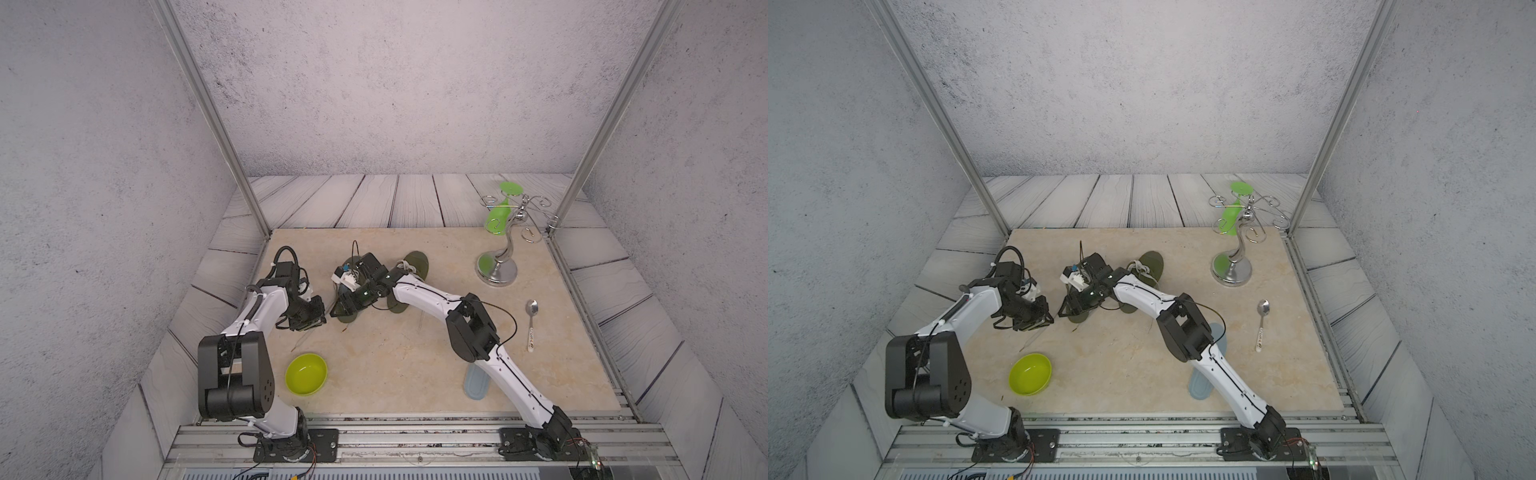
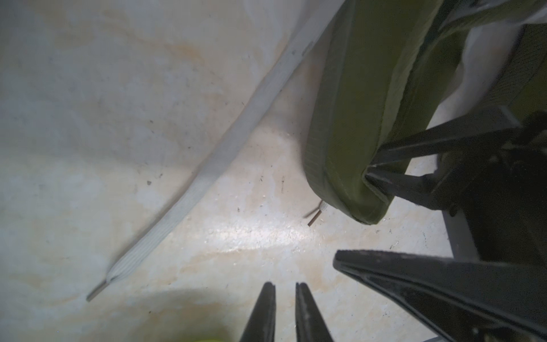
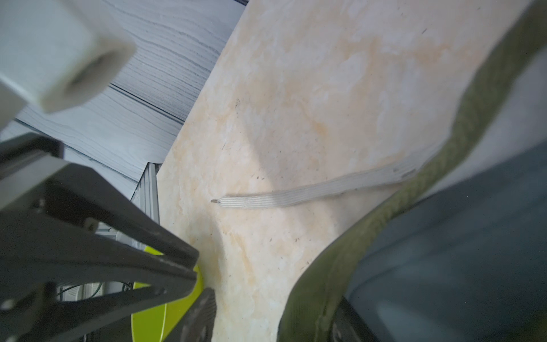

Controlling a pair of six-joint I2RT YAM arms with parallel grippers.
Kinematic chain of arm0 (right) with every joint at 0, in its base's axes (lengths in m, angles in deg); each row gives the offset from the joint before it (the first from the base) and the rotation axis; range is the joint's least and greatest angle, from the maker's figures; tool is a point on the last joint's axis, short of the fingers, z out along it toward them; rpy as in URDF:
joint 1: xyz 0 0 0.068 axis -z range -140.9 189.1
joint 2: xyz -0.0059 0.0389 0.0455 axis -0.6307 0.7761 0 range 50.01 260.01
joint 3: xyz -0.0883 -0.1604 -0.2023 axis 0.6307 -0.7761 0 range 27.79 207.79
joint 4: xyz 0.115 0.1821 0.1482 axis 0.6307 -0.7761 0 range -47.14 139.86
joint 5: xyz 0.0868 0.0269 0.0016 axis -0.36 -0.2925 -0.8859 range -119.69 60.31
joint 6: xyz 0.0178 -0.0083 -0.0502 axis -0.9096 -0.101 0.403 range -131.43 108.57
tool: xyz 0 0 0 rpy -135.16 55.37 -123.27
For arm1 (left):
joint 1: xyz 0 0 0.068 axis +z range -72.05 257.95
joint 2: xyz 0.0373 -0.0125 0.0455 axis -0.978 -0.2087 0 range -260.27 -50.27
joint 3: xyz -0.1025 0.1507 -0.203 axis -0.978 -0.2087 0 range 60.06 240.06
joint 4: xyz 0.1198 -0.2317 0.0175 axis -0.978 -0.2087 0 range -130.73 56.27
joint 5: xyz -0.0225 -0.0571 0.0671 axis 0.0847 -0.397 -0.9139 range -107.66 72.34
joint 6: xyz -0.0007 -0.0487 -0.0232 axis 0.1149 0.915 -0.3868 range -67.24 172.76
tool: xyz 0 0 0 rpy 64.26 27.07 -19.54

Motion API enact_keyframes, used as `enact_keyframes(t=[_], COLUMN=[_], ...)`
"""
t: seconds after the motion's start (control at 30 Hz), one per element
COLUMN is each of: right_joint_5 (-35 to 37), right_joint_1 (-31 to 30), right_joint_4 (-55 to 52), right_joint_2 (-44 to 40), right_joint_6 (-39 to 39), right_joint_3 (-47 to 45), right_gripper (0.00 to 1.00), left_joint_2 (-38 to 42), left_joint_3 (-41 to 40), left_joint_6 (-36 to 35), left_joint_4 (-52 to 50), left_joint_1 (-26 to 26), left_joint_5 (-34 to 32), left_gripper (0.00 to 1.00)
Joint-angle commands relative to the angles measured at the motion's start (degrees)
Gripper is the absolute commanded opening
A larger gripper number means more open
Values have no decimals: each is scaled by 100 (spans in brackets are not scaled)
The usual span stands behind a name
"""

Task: Insert the insole into the shoe
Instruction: Adjust the insole in the shoe.

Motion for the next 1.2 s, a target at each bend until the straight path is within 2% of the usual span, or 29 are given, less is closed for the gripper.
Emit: enact_keyframes(t=[0.0,0.33,0.7,0.77,0.87,0.97,1.17], right_joint_5=[-198,-499,-209,-46,649,1228,1557], right_joint_1=[-23,-15,100,118,152,226,577], right_joint_4=[41,500,805,717,197,-11,181], right_joint_2=[-614,-903,-1686,-1822,-2100,-2594,-3718], right_joint_6=[-170,-574,-680,-648,-379,-157,-100], right_joint_3=[-89,-441,-923,-967,-1027,-1578,-3071], right_gripper=[59,56,54,54,54,55,56], left_joint_2=[-83,-86,8,5,-30,-91,-431], left_joint_3=[-57,37,209,289,452,741,1558], left_joint_6=[32,23,-50,-88,-250,-542,-966], left_joint_4=[2,-11,-116,-123,-149,-177,-318], left_joint_1=[53,60,54,52,44,-55,-576], left_joint_5=[41,70,66,87,241,285,76], left_gripper=[18,18,18,18,18,21,38])
